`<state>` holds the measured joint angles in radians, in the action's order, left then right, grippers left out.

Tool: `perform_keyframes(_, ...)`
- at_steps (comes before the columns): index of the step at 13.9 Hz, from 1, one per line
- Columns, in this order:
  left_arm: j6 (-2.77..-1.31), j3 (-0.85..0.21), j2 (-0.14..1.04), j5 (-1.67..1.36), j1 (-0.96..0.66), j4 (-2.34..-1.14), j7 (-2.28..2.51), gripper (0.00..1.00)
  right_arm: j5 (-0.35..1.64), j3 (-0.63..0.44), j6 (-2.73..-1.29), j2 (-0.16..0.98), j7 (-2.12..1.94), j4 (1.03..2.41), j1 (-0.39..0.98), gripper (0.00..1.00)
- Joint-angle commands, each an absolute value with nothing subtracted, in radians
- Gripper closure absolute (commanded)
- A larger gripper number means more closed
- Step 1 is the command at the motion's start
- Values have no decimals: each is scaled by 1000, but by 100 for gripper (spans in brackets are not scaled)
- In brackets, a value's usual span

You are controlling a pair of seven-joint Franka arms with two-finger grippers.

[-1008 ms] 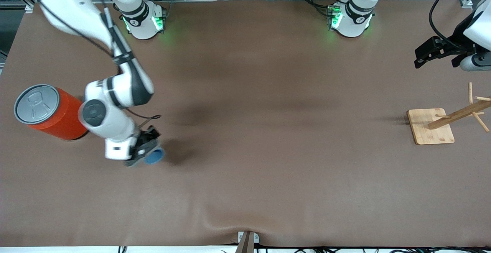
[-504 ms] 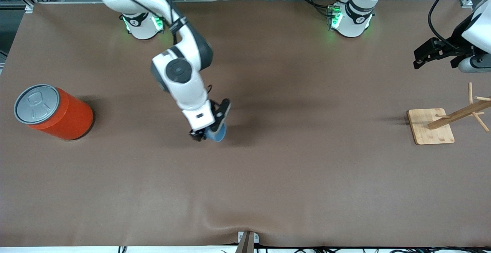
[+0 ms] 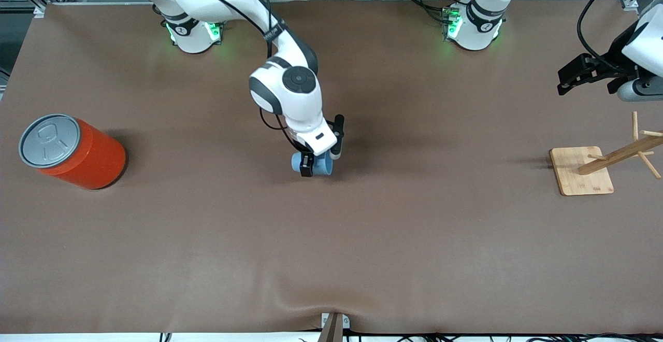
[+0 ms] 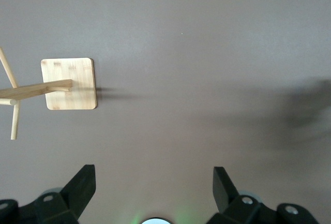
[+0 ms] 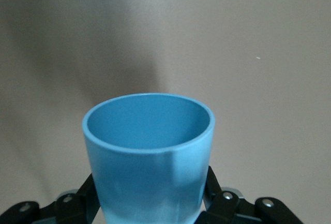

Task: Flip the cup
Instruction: 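Lay the blue cup on its side and open the right gripper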

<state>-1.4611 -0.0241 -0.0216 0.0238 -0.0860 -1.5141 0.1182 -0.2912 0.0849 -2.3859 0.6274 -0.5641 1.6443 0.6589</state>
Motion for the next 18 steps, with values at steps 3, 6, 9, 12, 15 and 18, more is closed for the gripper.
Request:
perform_keyframes(3,-1443,-26,-15,43,-84,-1496,124,0,-454,72,-2421,739,-378,1574,707,46)
perform_keyframes(6,-1442,-26,-17,43,-87,-1494,133,0,-497,75,-2418,746,-308,1565,701,3)
perform_keyframes(9,-1442,-26,-26,43,-86,-1490,133,0,-486,80,-2306,678,-307,1552,683,0)
perform_keyframes(12,-1440,-28,-29,40,-86,-1489,132,0,-257,72,-2101,605,-159,1471,666,0)
perform_keyframes(15,-1425,-58,-32,43,-84,-1491,135,0,-178,67,-1996,559,-115,1430,571,0)
perform_keyframes(18,-1427,-57,-32,43,-77,-1488,132,0,-126,68,-1913,505,-114,1430,438,0)
